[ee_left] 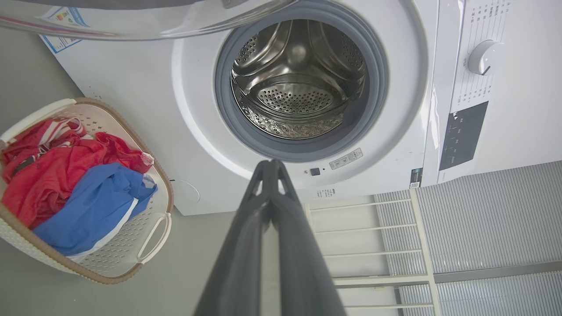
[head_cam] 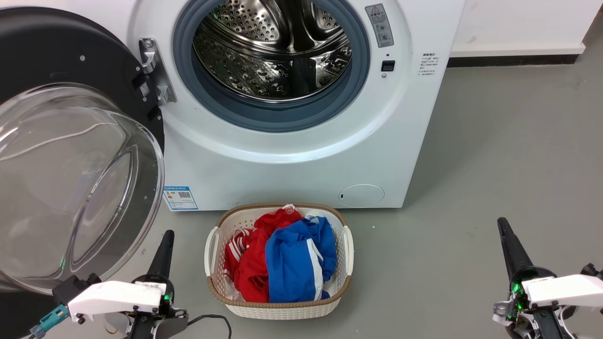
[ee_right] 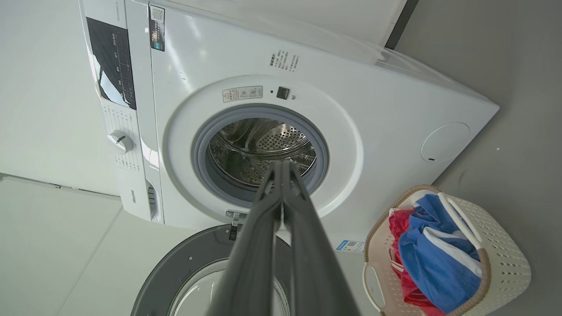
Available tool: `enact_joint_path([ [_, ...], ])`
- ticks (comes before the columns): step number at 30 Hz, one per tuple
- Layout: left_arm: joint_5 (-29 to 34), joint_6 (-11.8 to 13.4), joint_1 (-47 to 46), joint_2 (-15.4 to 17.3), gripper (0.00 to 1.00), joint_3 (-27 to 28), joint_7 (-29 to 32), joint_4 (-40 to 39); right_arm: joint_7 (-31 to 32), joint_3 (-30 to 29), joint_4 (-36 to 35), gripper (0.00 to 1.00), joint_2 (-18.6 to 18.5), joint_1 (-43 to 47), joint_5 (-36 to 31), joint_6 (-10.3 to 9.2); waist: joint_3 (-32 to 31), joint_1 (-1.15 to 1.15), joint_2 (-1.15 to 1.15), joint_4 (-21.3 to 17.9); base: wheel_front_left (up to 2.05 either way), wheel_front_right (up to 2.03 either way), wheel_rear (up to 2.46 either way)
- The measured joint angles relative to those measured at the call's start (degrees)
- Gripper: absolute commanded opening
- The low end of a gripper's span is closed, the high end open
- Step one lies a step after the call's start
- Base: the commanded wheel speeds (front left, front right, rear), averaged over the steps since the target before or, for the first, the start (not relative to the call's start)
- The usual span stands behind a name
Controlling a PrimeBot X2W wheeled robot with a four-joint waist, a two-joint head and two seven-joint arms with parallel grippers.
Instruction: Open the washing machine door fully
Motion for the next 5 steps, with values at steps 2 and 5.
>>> enact_joint_path([
  [2, -0.8, -0.3, 0.0, -0.2, 0.00, 0.2, 0.1, 0.0, 0.1, 0.0, 0.1, 0.00, 0.0, -0.1, 0.9, 0.00, 0.0, 0.00, 0.00, 0.0, 0.00, 0.00, 0.00],
  [5, -2.0, -0.5, -0.2, -0.4, 0.00, 0.6, 0.5, 0.1, 0.2, -0.1, 0.2, 0.00, 0.0, -0.4, 2.4, 0.00, 0.0, 0.00, 0.00, 0.1, 0.00, 0.00, 0.00],
])
